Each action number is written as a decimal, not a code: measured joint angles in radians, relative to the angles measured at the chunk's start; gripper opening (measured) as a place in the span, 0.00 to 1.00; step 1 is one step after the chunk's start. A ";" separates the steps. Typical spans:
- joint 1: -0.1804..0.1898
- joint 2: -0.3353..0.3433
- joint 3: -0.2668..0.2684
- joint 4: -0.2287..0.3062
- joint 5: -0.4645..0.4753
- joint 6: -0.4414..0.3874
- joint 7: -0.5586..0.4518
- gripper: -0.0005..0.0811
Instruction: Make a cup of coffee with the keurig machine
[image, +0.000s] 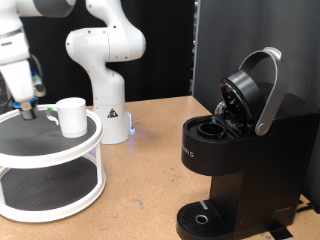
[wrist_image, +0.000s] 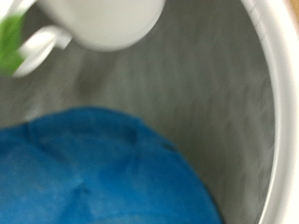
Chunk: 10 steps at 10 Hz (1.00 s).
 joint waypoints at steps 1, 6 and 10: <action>0.023 0.000 0.009 -0.008 0.056 0.000 0.012 0.59; 0.109 0.001 0.088 -0.004 0.262 0.052 0.201 0.59; 0.119 0.000 0.084 -0.014 0.363 0.062 0.211 0.59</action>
